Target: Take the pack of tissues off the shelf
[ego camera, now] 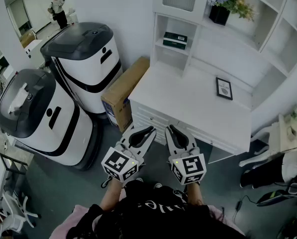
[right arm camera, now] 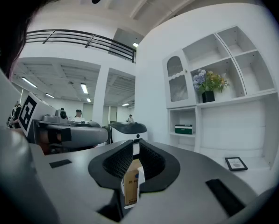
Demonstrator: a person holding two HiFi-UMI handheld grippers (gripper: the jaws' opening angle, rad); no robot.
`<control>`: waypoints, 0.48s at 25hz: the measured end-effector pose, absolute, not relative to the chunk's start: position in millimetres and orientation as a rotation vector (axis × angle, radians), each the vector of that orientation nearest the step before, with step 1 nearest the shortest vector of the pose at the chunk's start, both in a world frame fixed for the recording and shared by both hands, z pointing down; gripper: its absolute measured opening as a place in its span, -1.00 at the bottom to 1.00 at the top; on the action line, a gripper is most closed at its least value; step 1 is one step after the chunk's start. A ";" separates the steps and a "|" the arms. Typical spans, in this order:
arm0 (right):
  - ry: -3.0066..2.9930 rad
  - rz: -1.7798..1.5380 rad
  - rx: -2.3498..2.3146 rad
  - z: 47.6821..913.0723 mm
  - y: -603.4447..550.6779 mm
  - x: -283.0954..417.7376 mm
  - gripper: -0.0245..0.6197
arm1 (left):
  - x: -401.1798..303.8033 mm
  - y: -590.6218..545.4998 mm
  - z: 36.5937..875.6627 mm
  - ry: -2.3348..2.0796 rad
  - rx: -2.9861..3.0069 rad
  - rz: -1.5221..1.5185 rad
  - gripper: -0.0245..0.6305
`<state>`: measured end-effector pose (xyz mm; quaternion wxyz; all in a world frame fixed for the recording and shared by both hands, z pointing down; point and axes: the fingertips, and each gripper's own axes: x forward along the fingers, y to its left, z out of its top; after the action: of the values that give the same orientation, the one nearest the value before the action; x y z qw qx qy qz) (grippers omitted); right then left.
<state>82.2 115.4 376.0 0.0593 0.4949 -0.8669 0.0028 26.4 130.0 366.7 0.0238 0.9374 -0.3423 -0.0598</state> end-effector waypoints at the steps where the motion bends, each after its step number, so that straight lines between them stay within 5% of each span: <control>1: -2.624 0.008 1.499 375.9 115.0 81.8 -0.70 | 26.0 129.8 366.5 -1.059 2.901 -0.185 -0.78; 12: -2.616 0.003 1.488 377.7 111.7 66.6 -0.70 | 12.4 126.3 367.9 -1.054 2.900 -0.180 -0.78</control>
<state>66.6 111.7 377.7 0.0661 0.4933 -0.8673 0.0011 12.4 126.3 367.9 0.0255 0.9379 -0.3411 -0.0584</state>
